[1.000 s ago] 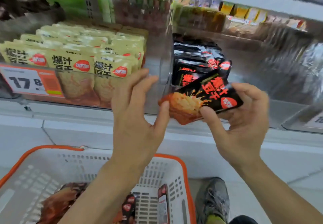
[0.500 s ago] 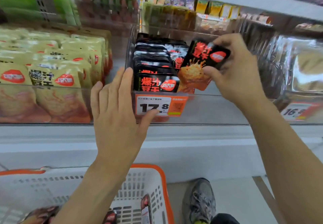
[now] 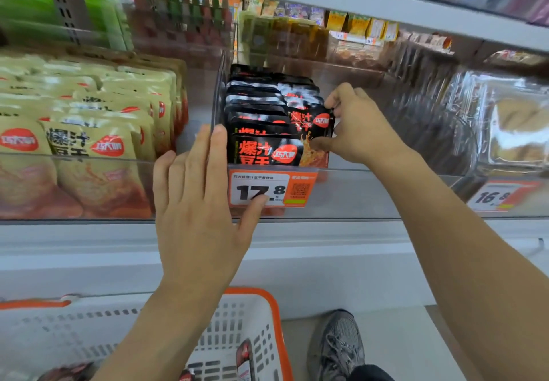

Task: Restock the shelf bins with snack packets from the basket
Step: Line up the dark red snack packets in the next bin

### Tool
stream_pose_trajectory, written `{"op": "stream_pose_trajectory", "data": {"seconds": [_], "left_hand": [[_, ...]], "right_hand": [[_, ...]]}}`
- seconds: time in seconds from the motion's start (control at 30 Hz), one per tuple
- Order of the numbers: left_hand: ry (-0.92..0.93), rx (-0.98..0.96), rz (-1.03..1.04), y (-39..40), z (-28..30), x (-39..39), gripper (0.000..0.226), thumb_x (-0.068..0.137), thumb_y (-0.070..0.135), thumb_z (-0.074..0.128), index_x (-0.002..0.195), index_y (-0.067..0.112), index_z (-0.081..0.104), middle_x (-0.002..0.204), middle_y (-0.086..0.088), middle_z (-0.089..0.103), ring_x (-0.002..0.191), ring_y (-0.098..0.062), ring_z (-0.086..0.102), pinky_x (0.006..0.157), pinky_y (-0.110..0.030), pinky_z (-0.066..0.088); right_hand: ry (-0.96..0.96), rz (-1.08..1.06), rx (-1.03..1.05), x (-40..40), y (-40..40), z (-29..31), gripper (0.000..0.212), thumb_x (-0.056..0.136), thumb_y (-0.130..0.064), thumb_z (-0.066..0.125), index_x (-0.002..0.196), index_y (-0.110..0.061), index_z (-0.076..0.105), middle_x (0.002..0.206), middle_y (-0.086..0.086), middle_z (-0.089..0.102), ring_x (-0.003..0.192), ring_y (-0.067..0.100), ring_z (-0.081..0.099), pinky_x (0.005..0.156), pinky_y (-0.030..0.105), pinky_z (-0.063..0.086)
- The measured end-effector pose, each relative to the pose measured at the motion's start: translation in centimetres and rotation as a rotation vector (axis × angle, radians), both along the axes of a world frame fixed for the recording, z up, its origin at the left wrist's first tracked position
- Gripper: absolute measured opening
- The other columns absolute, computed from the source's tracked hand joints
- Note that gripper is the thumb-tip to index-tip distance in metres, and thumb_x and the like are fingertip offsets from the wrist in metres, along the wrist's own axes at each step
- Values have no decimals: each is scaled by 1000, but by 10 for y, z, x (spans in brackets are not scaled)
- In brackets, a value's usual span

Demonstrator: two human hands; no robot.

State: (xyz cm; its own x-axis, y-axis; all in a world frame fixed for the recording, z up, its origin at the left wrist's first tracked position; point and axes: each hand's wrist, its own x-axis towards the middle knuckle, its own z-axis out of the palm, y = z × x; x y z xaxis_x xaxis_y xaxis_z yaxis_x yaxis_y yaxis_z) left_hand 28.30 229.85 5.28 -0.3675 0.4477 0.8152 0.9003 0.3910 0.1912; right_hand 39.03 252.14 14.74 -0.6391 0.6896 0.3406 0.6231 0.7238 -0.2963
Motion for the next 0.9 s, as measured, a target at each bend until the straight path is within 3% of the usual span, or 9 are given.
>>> {"op": "stream_pose_trajectory", "data": {"seconds": [0.13, 0.23, 0.43, 0.57, 0.63, 0.67, 0.77, 0.83, 0.9], "left_hand": [[-38, -55, -7, -2, 2, 2, 87, 89, 54, 60, 153, 3, 31, 154, -15, 39, 126, -36, 48, 118, -46, 22], [-53, -122, -11, -7, 6, 2, 86, 90, 55, 57, 154, 5, 28, 155, -13, 37, 125, -35, 48, 118, -45, 22], [-122, -373, -24, -21, 26, 9, 100, 83, 53, 66, 156, 1, 20, 156, -17, 34, 133, -37, 43, 117, -50, 29], [-145, -646, -86, -39, 57, 8, 100, 93, 51, 52, 156, 5, -10, 166, -11, 2, 152, -26, 11, 125, -41, 3], [-227, -659, -128, -53, 75, 13, 90, 94, 37, 56, 158, 7, -1, 166, -9, -1, 153, -23, 4, 124, -36, 3], [-246, -607, -154, -61, 82, 16, 82, 92, 28, 59, 157, 7, 12, 165, -10, 9, 152, -26, 11, 122, -37, 11], [-313, -426, -171, -79, 83, 29, 48, 86, 12, 64, 131, 8, 50, 133, -10, 48, 118, -32, 52, 94, -41, 44], [-472, -441, -134, -90, 68, 37, 35, 92, 18, 60, 126, 11, 51, 123, -7, 48, 100, -30, 57, 76, -37, 45], [-616, -580, -74, -103, 39, 41, 33, 96, 24, 57, 127, 14, 50, 127, -5, 48, 103, -26, 58, 79, -39, 49]], "right_hand": [[43, -25, -105, -3, 0, 0, 75, 67, -29, 92, 121, -14, 44, 117, 5, 41, 101, 23, 49, 81, 31, 41], [30, -28, -131, -7, -5, 0, 78, 70, -24, 91, 128, -10, 41, 112, 7, 46, 98, 24, 46, 74, 29, 34], [52, -117, -341, -10, -23, 8, 83, 74, -18, 88, 138, -10, 36, 123, 16, 58, 111, 34, 58, 83, 35, 48], [89, -210, -361, 1, -46, 28, 65, 81, -4, 73, 136, -4, 37, 126, 22, 52, 113, 36, 55, 85, 38, 51], [233, -196, -252, 13, -68, 33, 50, 81, 3, 65, 128, 0, 47, 126, 22, 44, 113, 37, 51, 91, 38, 47], [369, -153, -169, 20, -81, 33, 43, 78, 6, 63, 120, -1, 53, 123, 20, 44, 107, 35, 52, 91, 37, 46], [709, 33, 56, 39, -126, 27, 31, 74, 8, 58, 100, -9, 59, 108, 3, 44, 92, 20, 51, 82, 25, 41], [723, 170, 52, 50, -158, 13, 29, 77, 9, 55, 98, -11, 57, 107, -1, 43, 95, 16, 51, 86, 25, 43], [628, 257, -60, 59, -188, -15, 27, 82, 6, 54, 103, -12, 55, 111, -1, 44, 102, 13, 52, 89, 30, 47]]}}
